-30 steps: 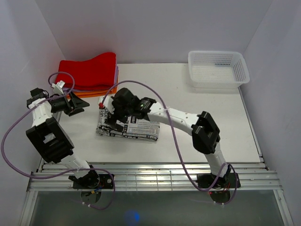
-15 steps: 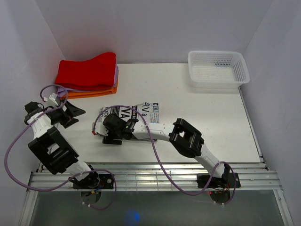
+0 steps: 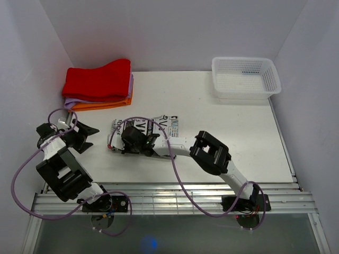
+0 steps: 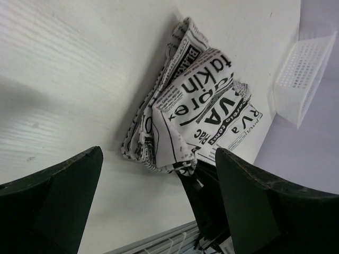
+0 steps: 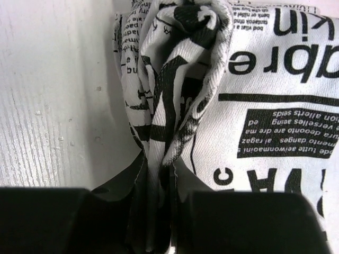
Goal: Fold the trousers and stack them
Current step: Neatly place the folded trousers to the corner
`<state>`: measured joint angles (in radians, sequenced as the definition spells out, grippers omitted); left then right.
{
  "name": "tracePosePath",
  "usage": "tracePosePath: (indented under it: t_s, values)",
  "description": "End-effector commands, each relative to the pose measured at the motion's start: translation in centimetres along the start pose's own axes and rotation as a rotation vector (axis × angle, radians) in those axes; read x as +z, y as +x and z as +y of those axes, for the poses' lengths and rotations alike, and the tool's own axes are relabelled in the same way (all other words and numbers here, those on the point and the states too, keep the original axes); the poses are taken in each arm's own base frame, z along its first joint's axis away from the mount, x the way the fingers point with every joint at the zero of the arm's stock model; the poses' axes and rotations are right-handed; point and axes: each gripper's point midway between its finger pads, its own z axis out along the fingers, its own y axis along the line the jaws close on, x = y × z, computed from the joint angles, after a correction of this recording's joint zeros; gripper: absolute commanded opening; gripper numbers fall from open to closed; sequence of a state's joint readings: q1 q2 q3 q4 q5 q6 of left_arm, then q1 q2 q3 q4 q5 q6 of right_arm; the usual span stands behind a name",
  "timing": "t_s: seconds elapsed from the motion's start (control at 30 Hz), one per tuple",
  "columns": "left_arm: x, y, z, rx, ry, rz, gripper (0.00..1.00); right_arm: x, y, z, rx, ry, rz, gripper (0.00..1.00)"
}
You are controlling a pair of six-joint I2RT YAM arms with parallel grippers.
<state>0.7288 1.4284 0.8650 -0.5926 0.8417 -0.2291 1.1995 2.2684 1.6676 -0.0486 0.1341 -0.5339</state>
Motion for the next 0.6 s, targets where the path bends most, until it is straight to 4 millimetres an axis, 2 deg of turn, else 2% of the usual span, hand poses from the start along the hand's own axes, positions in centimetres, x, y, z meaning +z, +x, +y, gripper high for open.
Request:
tracePosePath:
  t_s: [0.0,0.03,0.1,0.2,0.37,0.43,0.57]
  values:
    - [0.2,0.4,-1.3,-0.049,0.002,-0.062,0.98,-0.4,-0.5,-1.6,0.148,-0.06,-0.031,0.08]
    - [0.6,1.0,-0.9,-0.058,-0.026,-0.064,0.98,-0.5,-0.7,-2.0,0.175,-0.067,-0.038,0.08]
    - [1.2,1.7,-1.6,-0.048,-0.022,-0.057,0.98,-0.8,-1.7,-2.7,0.234,-0.087,-0.068,0.08]
    - [1.8,2.4,-2.5,-0.052,-0.035,-0.079,0.98,-1.0,-2.1,-3.1,0.302,-0.108,-0.088,0.08]
    - [2.8,3.0,-4.1,-0.107,-0.02,-0.132,0.98,-1.2,-2.7,-3.4,0.395,-0.147,-0.108,0.08]
    - [3.4,3.5,-3.9,-0.131,-0.03,-0.129,0.98,-1.3,-3.2,-3.5,0.426,-0.158,-0.122,0.08]
    - [4.7,3.9,-5.0,-0.16,-0.005,-0.123,0.98,-1.3,-3.7,-3.3,0.443,-0.178,-0.135,0.08]
